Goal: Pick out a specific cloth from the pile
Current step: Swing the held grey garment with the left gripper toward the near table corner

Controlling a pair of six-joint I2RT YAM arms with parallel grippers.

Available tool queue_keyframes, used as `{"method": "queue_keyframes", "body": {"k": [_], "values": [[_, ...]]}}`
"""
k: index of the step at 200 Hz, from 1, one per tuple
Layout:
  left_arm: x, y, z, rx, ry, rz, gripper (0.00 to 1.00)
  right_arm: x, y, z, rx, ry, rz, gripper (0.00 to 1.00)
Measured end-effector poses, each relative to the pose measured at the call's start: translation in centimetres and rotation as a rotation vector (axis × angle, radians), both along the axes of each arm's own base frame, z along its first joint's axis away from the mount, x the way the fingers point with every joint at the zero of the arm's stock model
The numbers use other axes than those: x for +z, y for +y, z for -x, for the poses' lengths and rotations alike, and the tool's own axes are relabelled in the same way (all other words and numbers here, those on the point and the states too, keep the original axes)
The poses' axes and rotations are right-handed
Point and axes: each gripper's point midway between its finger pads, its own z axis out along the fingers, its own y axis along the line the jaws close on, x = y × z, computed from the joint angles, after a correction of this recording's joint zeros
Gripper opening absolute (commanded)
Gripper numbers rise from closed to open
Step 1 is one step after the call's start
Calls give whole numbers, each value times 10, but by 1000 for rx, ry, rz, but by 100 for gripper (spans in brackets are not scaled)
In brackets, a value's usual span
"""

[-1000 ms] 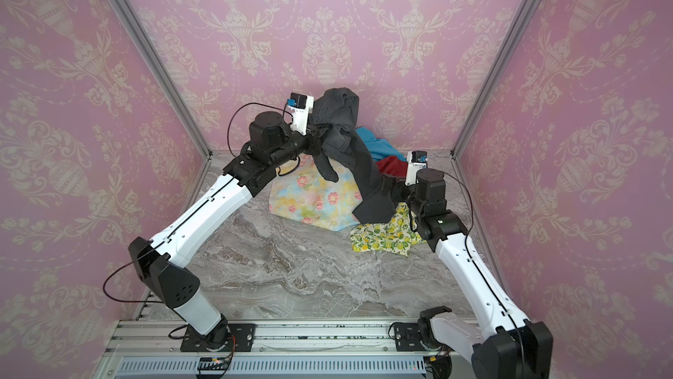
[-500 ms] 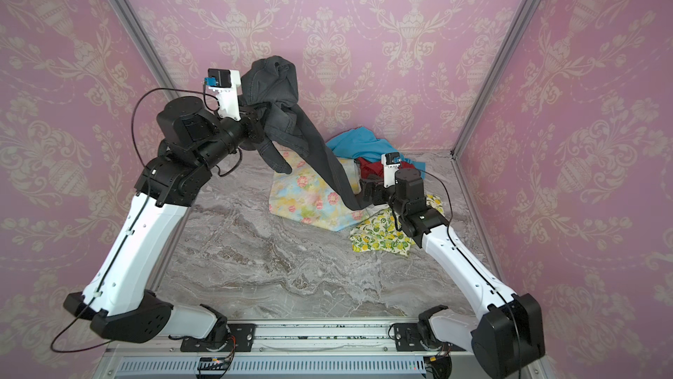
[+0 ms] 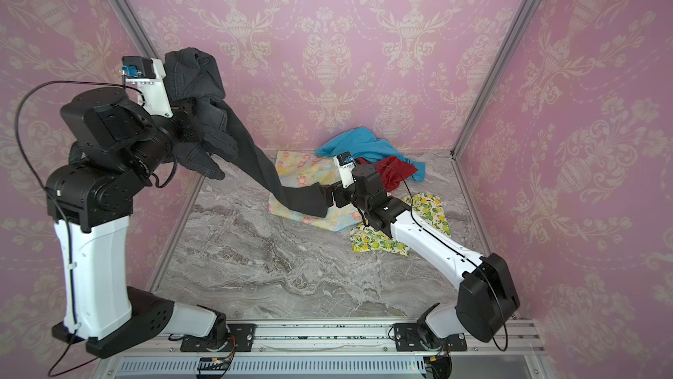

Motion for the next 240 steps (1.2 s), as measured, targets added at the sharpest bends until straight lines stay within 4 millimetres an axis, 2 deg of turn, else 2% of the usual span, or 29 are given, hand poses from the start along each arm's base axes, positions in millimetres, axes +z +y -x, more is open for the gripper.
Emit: {"method": "queue_keyframes", "body": {"k": [25, 47, 69, 141, 184, 211, 240], "values": [[15, 19, 15, 83, -26, -45, 0, -6, 16, 3, 32, 12, 8, 99], [22, 32, 23, 145, -38, -83, 0, -7, 17, 3, 34, 12, 9, 99], [20, 41, 26, 194, -19, -128, 0, -7, 17, 3, 35, 13, 8, 99], [-7, 50, 3, 279, 104, -258, 0, -7, 23, 7, 52, 14, 6, 99], [-19, 60, -8, 353, 172, -357, 0, -19, 29, 6, 61, 33, 19, 99], [-21, 77, -8, 441, 208, -431, 0, -25, 31, 3, 61, 45, 28, 99], [-25, 100, -13, 546, 256, -492, 0, -23, 34, -1, 62, 41, 25, 99]]}}
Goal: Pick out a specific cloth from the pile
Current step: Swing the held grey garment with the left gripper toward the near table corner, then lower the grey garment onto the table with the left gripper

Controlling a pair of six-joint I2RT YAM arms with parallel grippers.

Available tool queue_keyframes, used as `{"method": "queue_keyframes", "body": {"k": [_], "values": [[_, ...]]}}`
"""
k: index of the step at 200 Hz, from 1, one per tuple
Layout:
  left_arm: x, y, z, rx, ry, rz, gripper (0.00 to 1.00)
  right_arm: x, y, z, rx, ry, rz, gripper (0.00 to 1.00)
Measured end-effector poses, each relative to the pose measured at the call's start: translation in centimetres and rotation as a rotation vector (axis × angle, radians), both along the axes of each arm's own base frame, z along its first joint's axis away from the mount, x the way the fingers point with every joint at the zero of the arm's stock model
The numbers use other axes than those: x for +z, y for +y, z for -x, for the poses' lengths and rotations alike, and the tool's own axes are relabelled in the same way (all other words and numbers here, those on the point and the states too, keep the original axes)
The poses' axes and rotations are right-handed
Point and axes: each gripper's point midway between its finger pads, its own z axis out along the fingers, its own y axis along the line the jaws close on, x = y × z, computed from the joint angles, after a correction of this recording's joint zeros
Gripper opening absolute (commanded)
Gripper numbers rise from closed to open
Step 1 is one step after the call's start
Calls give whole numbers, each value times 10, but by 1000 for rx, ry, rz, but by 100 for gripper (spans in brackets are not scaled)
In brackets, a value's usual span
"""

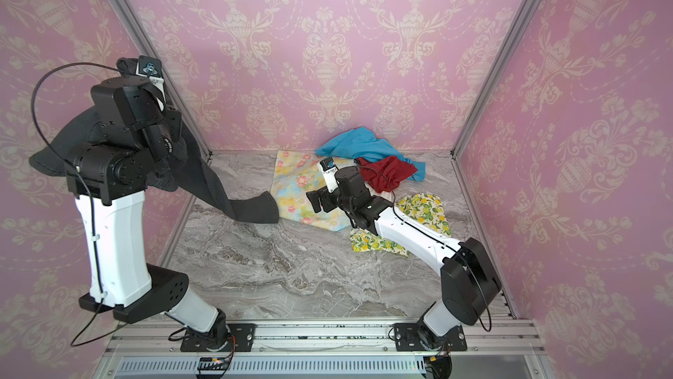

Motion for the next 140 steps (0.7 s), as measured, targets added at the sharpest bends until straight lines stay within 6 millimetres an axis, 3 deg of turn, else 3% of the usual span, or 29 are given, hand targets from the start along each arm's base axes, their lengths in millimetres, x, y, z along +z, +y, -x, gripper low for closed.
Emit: {"method": "queue_keyframes", "body": {"k": [27, 51, 78, 92, 108, 140], "values": [[-4, 9, -11, 49, 25, -38, 0, 3, 1, -2, 0, -4, -2, 99], [-12, 6, -25, 44, 48, -38, 0, 2, 1, -2, -1, -2, 0, 99], [-42, -6, -47, -10, 96, 25, 0, 1, 0, -2, -1, -8, 8, 99], [-73, -16, -60, -50, 153, 71, 0, -3, -1, -2, -5, -8, 14, 99], [-123, -28, -73, -96, 239, 133, 0, -13, -3, -1, -6, 0, 24, 99], [-222, -48, -77, -147, 413, 255, 0, -41, -10, 5, -10, 45, 57, 99]]}}
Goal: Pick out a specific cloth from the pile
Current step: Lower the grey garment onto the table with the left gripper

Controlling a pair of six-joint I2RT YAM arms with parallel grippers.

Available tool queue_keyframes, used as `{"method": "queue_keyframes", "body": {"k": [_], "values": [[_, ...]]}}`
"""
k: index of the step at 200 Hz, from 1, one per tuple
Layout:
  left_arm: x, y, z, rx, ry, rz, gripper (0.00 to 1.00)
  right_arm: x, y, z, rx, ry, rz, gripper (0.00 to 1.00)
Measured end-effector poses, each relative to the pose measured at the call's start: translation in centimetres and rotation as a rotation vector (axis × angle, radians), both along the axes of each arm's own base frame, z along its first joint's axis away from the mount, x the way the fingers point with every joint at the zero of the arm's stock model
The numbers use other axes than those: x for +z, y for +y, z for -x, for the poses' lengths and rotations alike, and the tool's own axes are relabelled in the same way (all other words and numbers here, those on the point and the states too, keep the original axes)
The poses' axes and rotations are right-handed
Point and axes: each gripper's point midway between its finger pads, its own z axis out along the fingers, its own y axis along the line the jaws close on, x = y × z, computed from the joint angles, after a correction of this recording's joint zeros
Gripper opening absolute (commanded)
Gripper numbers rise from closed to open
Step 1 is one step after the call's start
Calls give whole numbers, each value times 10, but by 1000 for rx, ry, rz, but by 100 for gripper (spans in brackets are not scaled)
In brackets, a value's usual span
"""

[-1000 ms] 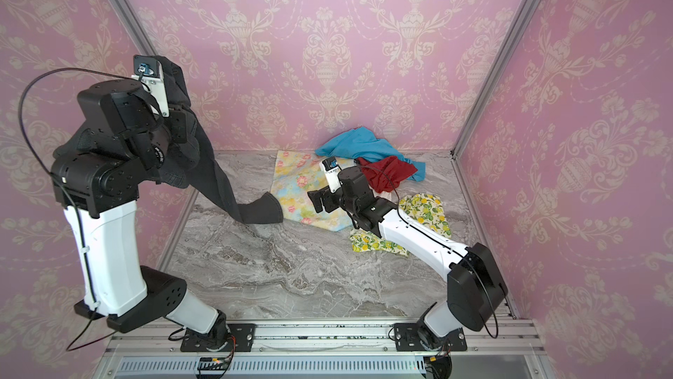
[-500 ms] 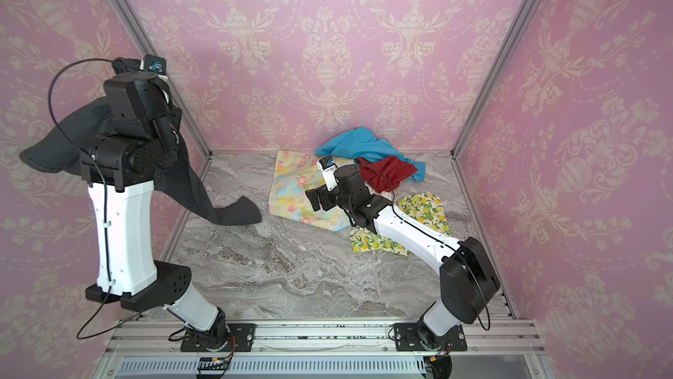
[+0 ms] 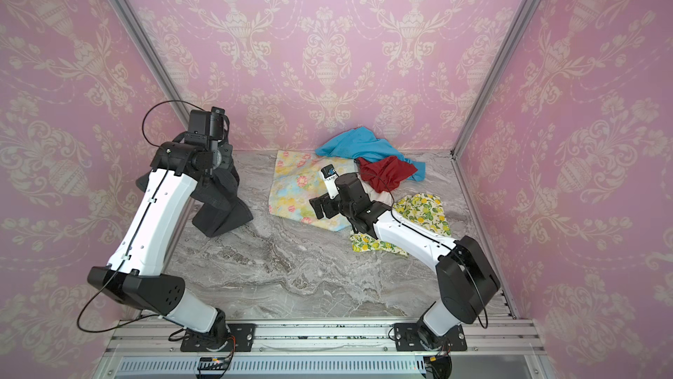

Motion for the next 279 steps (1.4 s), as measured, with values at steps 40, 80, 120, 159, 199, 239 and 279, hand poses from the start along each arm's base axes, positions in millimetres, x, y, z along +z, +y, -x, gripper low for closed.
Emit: {"method": "queue_keyframes", "body": {"k": [40, 80, 120, 159, 199, 239, 279], "values": [[-97, -7, 17, 22, 114, 197, 0, -1, -2, -2, -15, 3, -18, 99], [-137, 17, 28, 122, 164, 258, 0, -1, -3, -4, -22, 6, -25, 99], [-161, 27, 25, 155, 203, 258, 0, -13, 0, -8, -27, 26, -23, 99], [-215, 34, 16, 192, 331, 261, 0, -23, -1, -8, -35, 50, -22, 99], [-259, 39, 8, 234, 418, 361, 0, -25, -6, -11, -48, 59, -29, 99], [-265, 40, -3, 300, 365, 526, 0, -26, -15, -18, -76, 74, -43, 99], [-282, 34, 15, 372, 291, 660, 0, -36, -24, -15, -91, 118, -10, 98]]}}
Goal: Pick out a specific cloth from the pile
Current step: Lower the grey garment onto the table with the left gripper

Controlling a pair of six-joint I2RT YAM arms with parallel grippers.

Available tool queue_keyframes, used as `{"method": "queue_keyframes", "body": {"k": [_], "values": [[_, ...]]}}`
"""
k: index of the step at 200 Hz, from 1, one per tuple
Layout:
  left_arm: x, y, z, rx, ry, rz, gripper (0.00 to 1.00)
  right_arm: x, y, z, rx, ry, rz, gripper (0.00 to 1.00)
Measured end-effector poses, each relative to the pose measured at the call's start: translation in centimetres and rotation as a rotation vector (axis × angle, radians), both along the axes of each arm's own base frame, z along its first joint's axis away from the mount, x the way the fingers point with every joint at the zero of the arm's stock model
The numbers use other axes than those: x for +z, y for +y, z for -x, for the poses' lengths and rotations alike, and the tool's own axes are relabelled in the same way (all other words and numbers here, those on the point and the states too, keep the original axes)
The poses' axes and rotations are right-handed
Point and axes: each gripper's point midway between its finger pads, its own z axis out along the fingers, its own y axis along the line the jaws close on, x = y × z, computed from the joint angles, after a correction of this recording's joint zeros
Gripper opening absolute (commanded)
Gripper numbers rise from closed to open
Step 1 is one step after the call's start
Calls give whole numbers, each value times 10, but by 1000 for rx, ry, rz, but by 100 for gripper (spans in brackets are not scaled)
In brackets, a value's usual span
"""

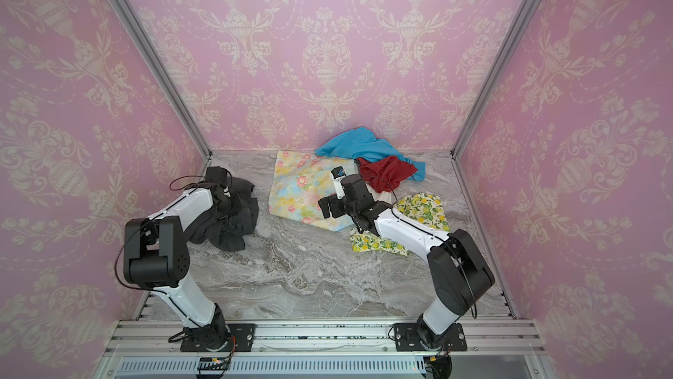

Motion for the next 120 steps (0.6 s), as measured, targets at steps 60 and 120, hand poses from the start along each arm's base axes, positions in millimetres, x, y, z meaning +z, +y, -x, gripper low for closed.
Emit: {"method": "queue_keyframes", "body": {"k": [60, 120], "values": [[-8, -7, 26, 172, -82, 128, 0, -8, -5, 6, -14, 42, 17, 98], [-7, -16, 85, 342, -108, 235, 0, -10, -13, 16, -20, 48, 16, 98]]}}
